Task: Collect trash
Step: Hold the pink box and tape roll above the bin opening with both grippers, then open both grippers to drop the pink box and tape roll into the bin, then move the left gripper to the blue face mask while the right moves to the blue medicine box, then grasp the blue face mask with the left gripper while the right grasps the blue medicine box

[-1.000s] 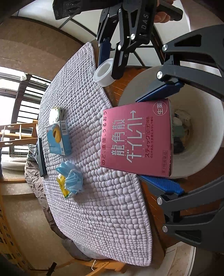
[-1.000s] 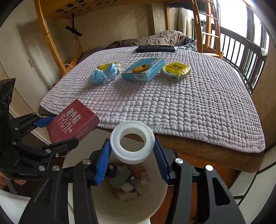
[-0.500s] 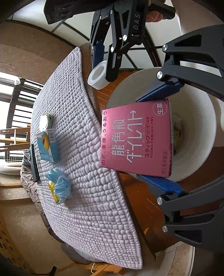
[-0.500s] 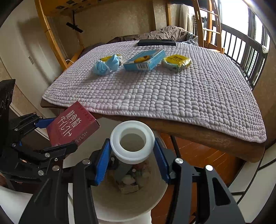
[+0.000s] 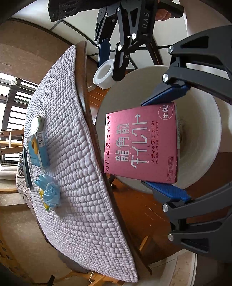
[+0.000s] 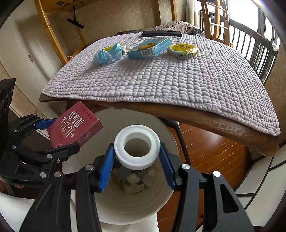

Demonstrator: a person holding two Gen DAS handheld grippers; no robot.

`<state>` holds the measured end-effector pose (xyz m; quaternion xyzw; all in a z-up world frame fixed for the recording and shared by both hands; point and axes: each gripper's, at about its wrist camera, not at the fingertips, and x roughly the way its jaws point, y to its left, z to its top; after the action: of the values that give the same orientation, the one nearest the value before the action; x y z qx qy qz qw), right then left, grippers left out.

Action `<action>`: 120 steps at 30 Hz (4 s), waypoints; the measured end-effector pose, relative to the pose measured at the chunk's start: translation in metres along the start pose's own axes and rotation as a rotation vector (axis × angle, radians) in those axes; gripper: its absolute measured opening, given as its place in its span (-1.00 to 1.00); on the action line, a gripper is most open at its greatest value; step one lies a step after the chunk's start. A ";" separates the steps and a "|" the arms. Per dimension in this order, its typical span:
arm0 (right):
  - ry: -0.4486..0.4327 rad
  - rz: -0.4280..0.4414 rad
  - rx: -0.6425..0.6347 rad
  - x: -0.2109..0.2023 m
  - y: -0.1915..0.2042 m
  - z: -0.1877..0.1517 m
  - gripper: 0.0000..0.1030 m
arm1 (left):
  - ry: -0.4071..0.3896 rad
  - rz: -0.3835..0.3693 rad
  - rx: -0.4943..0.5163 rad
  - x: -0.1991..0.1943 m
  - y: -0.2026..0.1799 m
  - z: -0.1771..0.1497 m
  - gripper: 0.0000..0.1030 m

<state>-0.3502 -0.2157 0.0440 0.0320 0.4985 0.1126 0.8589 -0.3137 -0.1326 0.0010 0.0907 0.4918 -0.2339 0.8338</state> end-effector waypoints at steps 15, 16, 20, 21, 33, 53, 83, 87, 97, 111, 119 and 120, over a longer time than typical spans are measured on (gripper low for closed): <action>0.048 -0.006 0.009 0.014 -0.003 -0.016 -0.04 | 0.054 0.014 0.004 0.020 0.000 -0.016 0.54; 0.051 -0.007 0.009 0.015 -0.003 -0.017 -0.04 | 0.058 0.016 0.006 0.022 -0.001 -0.017 0.54; 0.061 -0.010 0.008 0.020 -0.004 -0.019 -0.04 | 0.072 0.021 0.005 0.027 -0.002 -0.018 0.54; 0.063 -0.011 0.008 0.020 -0.004 -0.019 -0.04 | 0.076 0.025 0.006 0.028 -0.002 -0.018 0.54; 0.097 -0.016 0.010 0.038 -0.005 -0.025 -0.04 | 0.099 0.050 0.003 0.045 -0.004 -0.022 0.54; 0.143 0.002 0.001 0.068 0.000 -0.031 -0.03 | 0.124 0.053 0.004 0.066 0.002 -0.022 0.55; -0.243 -0.136 -0.089 0.006 -0.023 0.079 0.92 | -0.166 0.086 -0.210 -0.008 0.066 0.073 0.98; -0.247 -0.178 -0.199 0.023 -0.013 0.112 0.92 | -0.152 0.064 -0.265 0.012 0.080 0.098 0.98; -0.219 -0.207 -0.370 0.083 0.004 0.162 0.92 | -0.149 0.028 -0.354 0.048 0.101 0.142 0.98; -0.240 -0.214 -0.486 0.115 0.012 0.196 0.92 | -0.121 0.021 -0.431 0.087 0.108 0.164 0.97; -0.203 -0.210 -0.500 0.127 0.012 0.205 0.92 | -0.135 0.047 -0.412 0.084 0.113 0.160 0.62; -0.192 -0.204 -0.499 0.129 0.011 0.207 0.92 | -0.133 0.045 -0.402 0.083 0.112 0.159 0.52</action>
<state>-0.1113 -0.1643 0.0405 -0.2202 0.3722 0.1414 0.8905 -0.1026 -0.1199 -0.0003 -0.0820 0.4700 -0.1179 0.8709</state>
